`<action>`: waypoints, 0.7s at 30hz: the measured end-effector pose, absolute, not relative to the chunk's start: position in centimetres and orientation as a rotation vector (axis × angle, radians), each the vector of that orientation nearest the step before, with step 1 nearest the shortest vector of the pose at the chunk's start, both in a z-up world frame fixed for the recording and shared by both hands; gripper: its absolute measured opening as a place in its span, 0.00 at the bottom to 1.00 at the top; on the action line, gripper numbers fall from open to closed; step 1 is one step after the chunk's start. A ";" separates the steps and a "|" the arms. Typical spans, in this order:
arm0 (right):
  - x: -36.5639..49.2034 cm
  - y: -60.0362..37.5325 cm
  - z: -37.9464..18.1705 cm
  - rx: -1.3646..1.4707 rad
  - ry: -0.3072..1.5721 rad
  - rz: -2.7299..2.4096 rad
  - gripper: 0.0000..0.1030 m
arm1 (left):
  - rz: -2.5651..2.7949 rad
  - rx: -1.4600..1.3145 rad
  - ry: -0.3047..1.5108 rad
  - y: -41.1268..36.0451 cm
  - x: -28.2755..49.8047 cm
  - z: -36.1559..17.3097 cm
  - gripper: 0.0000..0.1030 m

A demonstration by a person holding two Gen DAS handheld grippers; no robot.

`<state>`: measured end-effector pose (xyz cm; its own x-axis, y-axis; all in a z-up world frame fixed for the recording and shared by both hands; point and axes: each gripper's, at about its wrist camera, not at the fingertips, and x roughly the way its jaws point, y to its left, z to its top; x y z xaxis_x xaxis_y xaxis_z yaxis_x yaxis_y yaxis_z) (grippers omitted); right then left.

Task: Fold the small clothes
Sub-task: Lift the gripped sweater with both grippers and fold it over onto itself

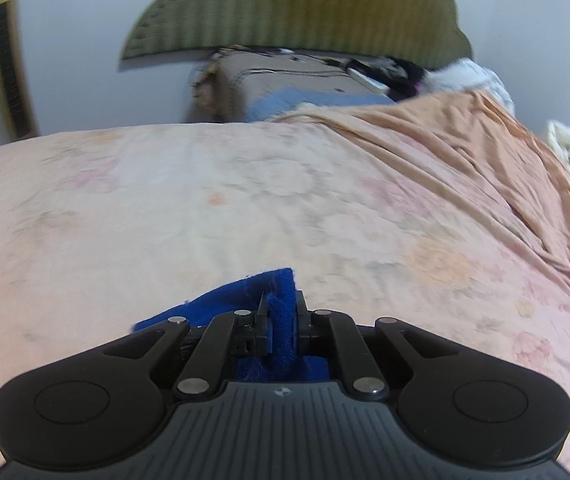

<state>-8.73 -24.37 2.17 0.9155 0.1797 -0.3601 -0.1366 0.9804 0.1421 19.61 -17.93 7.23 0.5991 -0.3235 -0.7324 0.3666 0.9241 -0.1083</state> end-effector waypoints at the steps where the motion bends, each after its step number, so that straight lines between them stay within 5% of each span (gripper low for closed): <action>1: -8.9 -25.1 2.0 0.129 0.383 0.146 0.04 | -0.415 0.073 0.844 -19.0 19.7 6.9 0.08; 14: -11.1 -33.5 -1.9 0.465 0.491 0.042 0.01 | -0.505 0.215 0.941 -27.1 18.4 1.4 0.12; 17: -11.1 -34.9 -2.6 0.538 0.530 0.059 0.04 | -0.573 0.195 0.972 -27.6 18.0 1.3 0.26; 21: -11.2 -35.5 -2.7 0.611 0.514 0.106 0.34 | -0.643 0.124 0.975 -27.4 17.7 2.9 0.79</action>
